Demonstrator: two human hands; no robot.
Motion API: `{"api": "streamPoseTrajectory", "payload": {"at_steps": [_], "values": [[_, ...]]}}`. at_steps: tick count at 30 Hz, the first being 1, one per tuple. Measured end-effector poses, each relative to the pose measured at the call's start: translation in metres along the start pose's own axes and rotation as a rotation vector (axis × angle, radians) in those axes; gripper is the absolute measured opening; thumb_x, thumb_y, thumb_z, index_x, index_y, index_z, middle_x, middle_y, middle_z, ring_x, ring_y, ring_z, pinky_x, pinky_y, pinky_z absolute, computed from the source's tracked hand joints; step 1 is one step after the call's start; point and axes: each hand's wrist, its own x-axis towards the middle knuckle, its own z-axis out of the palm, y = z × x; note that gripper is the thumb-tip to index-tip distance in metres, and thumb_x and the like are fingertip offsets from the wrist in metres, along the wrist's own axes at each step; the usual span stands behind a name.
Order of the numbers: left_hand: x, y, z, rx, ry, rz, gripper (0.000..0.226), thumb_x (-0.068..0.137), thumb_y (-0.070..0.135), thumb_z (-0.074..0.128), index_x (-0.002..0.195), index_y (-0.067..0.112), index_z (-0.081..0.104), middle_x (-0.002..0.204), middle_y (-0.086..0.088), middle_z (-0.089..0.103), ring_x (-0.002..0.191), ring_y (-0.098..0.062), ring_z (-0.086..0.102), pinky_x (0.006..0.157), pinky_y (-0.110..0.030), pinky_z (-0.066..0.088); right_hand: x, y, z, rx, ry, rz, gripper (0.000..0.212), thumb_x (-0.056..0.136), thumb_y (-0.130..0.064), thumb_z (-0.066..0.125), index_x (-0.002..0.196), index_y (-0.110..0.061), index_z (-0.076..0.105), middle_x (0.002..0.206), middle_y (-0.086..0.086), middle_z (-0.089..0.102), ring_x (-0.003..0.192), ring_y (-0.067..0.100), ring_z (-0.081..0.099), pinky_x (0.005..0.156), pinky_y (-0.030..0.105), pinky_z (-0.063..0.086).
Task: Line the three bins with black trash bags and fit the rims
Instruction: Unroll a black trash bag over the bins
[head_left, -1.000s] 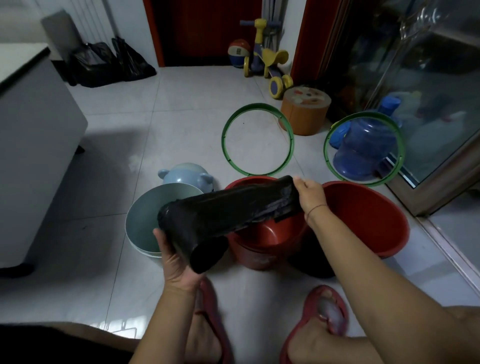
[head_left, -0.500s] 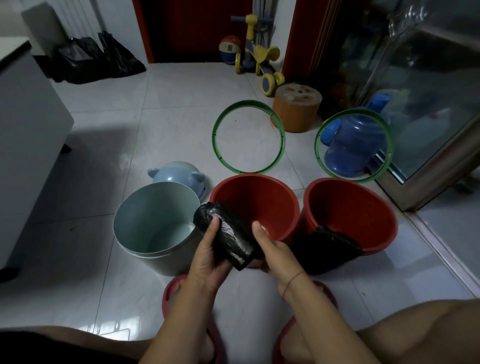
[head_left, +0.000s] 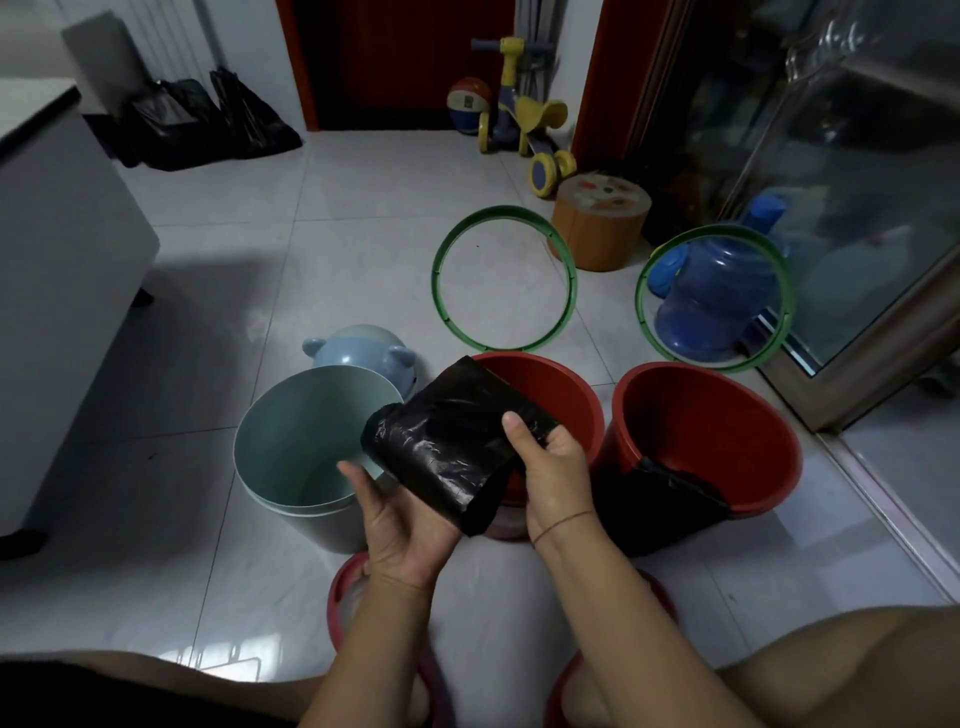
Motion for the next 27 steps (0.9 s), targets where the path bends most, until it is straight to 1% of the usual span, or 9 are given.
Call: {"api": "streamPoseTrajectory", "payload": {"at_steps": [2, 5, 7, 12, 17, 19, 21, 24, 27], "values": [[0.000, 0.000, 0.000, -0.028, -0.081, -0.027, 0.096, 0.075, 0.060, 0.060, 0.150, 0.013, 0.021, 0.151, -0.018, 0.035, 0.141, -0.035, 0.027, 0.117, -0.049, 0.018, 0.001, 0.000, -0.003, -0.027, -0.001, 0.001, 0.023, 0.086, -0.009, 0.063, 0.107, 0.000, 0.063, 0.098, 0.014, 0.072, 0.082, 0.016, 0.070, 0.068, 0.024, 0.057], [0.001, -0.001, -0.001, -0.030, -0.116, -0.035, 0.088, 0.078, 0.055, 0.061, 0.147, 0.008, 0.031, 0.150, -0.020, 0.035, 0.142, -0.035, 0.026, 0.116, -0.049, 0.017, 0.007, -0.003, -0.005, -0.071, 0.023, -0.005, 0.025, 0.088, -0.012, 0.062, 0.110, 0.000, 0.063, 0.107, 0.018, 0.069, 0.099, 0.027, 0.067, 0.088, 0.037, 0.055], [0.000, -0.004, -0.001, -0.071, -0.138, -0.052, 0.083, 0.082, 0.051, 0.060, 0.146, 0.007, 0.032, 0.150, -0.022, 0.035, 0.141, -0.036, 0.026, 0.115, -0.050, 0.018, 0.013, -0.005, -0.007, -0.079, 0.046, -0.018, 0.023, 0.089, -0.012, 0.061, 0.108, -0.001, 0.063, 0.107, 0.019, 0.069, 0.103, 0.031, 0.065, 0.093, 0.042, 0.052], [-0.003, -0.007, -0.002, -0.097, -0.138, -0.055, 0.072, 0.087, 0.044, 0.056, 0.144, 0.005, 0.036, 0.148, -0.023, 0.037, 0.140, -0.037, 0.029, 0.114, -0.050, 0.019, 0.026, -0.004, -0.007, -0.045, 0.079, -0.037, 0.016, 0.089, -0.011, 0.060, 0.104, -0.005, 0.063, 0.105, 0.016, 0.068, 0.104, 0.032, 0.064, 0.094, 0.044, 0.051], [-0.008, -0.001, -0.001, -0.024, -0.034, -0.022, 0.072, 0.086, 0.044, 0.057, 0.141, 0.002, 0.039, 0.147, -0.023, 0.039, 0.139, -0.037, 0.030, 0.115, -0.051, 0.017, 0.034, 0.003, -0.009, -0.022, 0.129, -0.031, 0.003, 0.090, -0.009, 0.059, 0.093, -0.010, 0.061, 0.098, 0.013, 0.067, 0.102, 0.034, 0.063, 0.094, 0.046, 0.050], [-0.011, 0.001, -0.003, 0.044, 0.006, 0.066, 0.069, 0.089, 0.045, 0.050, 0.141, 0.002, 0.039, 0.146, -0.023, 0.040, 0.138, -0.038, 0.032, 0.114, -0.050, 0.020, 0.042, 0.004, -0.013, -0.002, 0.174, -0.016, 0.008, 0.091, -0.008, 0.058, 0.097, -0.004, 0.060, 0.104, 0.019, 0.065, 0.105, 0.037, 0.061, 0.098, 0.049, 0.048], [-0.014, 0.004, -0.004, 0.066, -0.028, 0.117, 0.067, 0.094, 0.048, 0.037, 0.140, -0.001, 0.041, 0.143, -0.025, 0.043, 0.135, -0.038, 0.038, 0.112, -0.048, 0.027, 0.053, 0.003, -0.017, 0.005, 0.223, 0.011, 0.016, 0.091, -0.007, 0.057, 0.105, 0.000, 0.058, 0.113, 0.024, 0.063, 0.109, 0.039, 0.060, 0.099, 0.050, 0.047], [-0.021, 0.008, -0.004, 0.058, -0.019, 0.053, 0.069, 0.093, 0.045, 0.046, 0.139, -0.006, 0.039, 0.138, -0.032, 0.045, 0.131, -0.043, 0.042, 0.109, -0.051, 0.029, 0.070, 0.003, -0.026, -0.031, 0.255, 0.045, 0.014, 0.090, -0.012, 0.060, 0.102, -0.005, 0.058, 0.109, 0.018, 0.064, 0.105, 0.036, 0.061, 0.093, 0.046, 0.051], [-0.025, 0.017, -0.006, 0.111, -0.062, 0.125, 0.069, 0.097, 0.048, 0.031, 0.146, 0.000, 0.027, 0.151, -0.024, 0.030, 0.142, -0.034, 0.025, 0.116, -0.045, 0.010, 0.088, 0.004, -0.034, -0.135, 0.263, 0.042, 0.026, 0.089, -0.017, 0.062, 0.107, 0.001, 0.058, 0.090, 0.008, 0.065, 0.086, 0.028, 0.064, 0.069, 0.031, 0.053]]}}
